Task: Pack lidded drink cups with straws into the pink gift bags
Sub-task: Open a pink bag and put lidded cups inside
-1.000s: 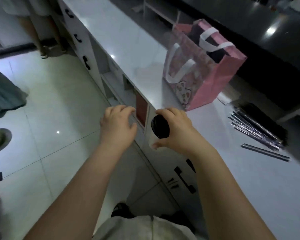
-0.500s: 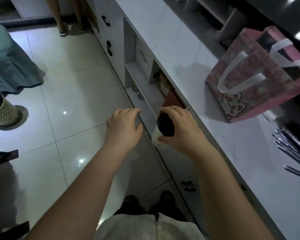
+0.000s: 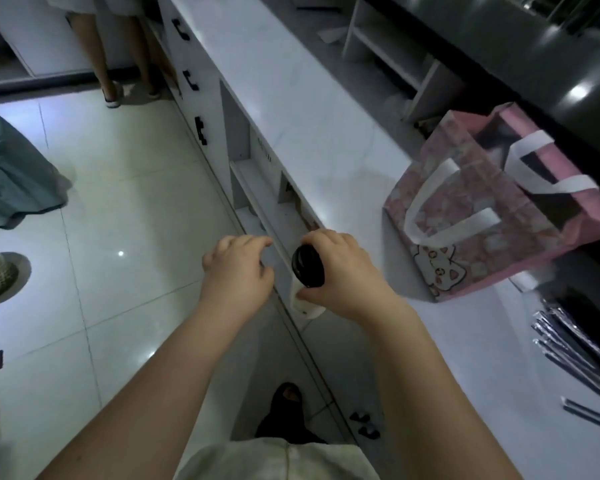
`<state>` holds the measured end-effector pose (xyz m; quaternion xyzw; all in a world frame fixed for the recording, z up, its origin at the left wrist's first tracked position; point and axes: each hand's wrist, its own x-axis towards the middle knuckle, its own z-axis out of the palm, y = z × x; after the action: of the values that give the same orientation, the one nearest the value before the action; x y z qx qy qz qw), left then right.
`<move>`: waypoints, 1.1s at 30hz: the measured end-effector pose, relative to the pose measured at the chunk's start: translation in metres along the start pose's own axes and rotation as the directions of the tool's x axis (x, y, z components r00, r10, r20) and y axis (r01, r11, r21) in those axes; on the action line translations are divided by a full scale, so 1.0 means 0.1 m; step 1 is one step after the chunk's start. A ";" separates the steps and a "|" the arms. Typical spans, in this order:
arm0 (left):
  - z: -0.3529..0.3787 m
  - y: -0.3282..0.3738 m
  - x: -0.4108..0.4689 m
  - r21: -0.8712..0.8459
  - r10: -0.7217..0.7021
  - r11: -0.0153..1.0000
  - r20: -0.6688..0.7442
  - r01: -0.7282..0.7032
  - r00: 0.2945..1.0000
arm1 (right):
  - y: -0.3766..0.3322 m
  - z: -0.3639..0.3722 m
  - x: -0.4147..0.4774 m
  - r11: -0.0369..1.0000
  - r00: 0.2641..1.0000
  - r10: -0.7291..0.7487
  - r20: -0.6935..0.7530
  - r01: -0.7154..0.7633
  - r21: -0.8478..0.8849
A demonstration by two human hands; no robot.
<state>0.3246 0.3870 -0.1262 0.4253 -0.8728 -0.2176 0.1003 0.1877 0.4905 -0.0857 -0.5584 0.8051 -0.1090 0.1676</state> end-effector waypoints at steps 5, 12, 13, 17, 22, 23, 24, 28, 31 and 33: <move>-0.24 0.62 0.69 -0.083 0.054 0.995 -0.085 -0.061 0.995 | 0.36 -0.61 0.16 0.998 0.988 -0.017 -0.155 0.026 0.056; -0.44 1.77 1.45 -0.229 0.350 0.892 -0.196 -0.390 0.916 | 0.83 -1.52 0.06 0.996 0.816 0.066 -0.574 -0.090 -0.013; -0.49 1.90 1.58 -0.234 0.394 0.868 -0.214 -0.438 0.894 | 0.87 -1.64 0.05 0.993 0.783 0.083 -0.617 -0.120 -0.017; -0.64 2.41 2.05 -0.217 0.621 0.723 -0.210 -0.655 0.755 | 1.00 -2.03 0.00 0.970 0.627 0.177 -0.758 -0.241 0.027; -0.54 2.86 2.57 -0.295 0.842 0.483 -0.102 -0.825 0.529 | 1.15 -2.25 0.08 0.904 0.511 0.292 -0.808 -0.423 0.060; -0.48 2.92 2.63 -0.305 0.867 0.450 -0.075 -0.839 0.492 | 1.17 -2.26 0.10 0.881 0.499 0.319 -0.806 -0.469 0.059; -0.42 2.97 2.68 -0.320 0.890 0.416 -0.049 -0.851 0.453 | 1.19 -2.27 0.14 0.855 0.486 0.352 -0.800 -0.515 0.064; -0.16 3.09 2.81 -0.455 0.939 0.333 0.081 -0.826 0.334 | 1.22 -2.24 0.27 0.748 0.417 0.475 -0.775 -0.655 0.106; -0.04 3.13 2.88 -0.540 0.948 0.317 0.190 -0.780 0.255 | 1.21 -2.21 0.30 0.667 0.337 0.533 -0.776 -0.731 0.141; -0.05 3.15 2.92 -0.617 0.958 0.276 0.241 -0.737 0.157 | 1.17 -2.19 0.27 0.622 0.286 0.568 -0.771 -0.763 0.176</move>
<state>-0.0745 0.3271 0.0221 -0.2708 -0.8796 -0.3910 0.0107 -0.0080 0.5042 0.0697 -0.0784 0.9570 -0.1618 -0.2277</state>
